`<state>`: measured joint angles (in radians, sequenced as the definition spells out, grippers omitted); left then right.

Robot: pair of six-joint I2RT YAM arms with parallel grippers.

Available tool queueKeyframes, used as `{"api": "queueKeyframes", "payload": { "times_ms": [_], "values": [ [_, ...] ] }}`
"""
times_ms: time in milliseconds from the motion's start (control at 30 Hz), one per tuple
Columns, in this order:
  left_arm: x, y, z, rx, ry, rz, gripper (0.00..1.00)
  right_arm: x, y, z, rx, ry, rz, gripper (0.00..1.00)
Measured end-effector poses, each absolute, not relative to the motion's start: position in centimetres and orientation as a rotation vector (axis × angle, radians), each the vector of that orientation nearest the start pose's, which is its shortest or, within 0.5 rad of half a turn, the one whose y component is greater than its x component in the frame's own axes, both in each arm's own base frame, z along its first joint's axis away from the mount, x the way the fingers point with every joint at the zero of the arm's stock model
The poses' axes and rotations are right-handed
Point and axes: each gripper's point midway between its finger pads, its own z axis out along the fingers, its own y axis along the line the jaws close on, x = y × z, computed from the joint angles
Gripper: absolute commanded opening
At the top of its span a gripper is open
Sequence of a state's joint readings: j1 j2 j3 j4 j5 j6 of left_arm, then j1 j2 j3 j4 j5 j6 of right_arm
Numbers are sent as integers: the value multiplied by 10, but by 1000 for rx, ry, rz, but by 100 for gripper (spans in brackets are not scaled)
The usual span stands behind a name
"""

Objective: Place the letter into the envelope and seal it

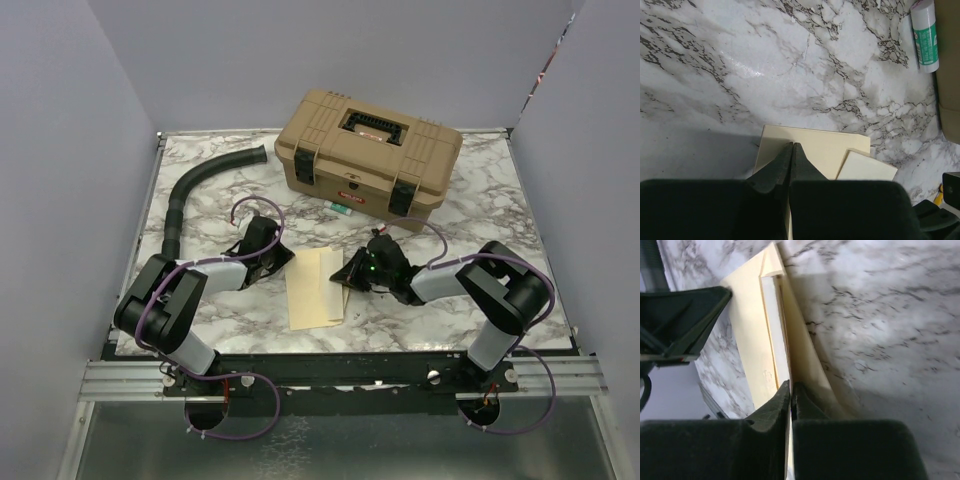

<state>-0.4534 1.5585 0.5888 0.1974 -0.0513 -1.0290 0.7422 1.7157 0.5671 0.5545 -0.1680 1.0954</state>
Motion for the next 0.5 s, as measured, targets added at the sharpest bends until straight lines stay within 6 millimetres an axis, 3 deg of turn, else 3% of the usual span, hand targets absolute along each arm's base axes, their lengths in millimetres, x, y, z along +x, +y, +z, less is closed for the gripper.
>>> {"api": "queueKeyframes", "payload": {
  "times_ms": [267,500],
  "values": [
    [321,-187,20,-753,2302,-681,0,249,318,17,535,2528,1096,0],
    [321,-187,21,-771,2284,-700,0,247,330,16,519,2596,1123,0]
  ]
}}
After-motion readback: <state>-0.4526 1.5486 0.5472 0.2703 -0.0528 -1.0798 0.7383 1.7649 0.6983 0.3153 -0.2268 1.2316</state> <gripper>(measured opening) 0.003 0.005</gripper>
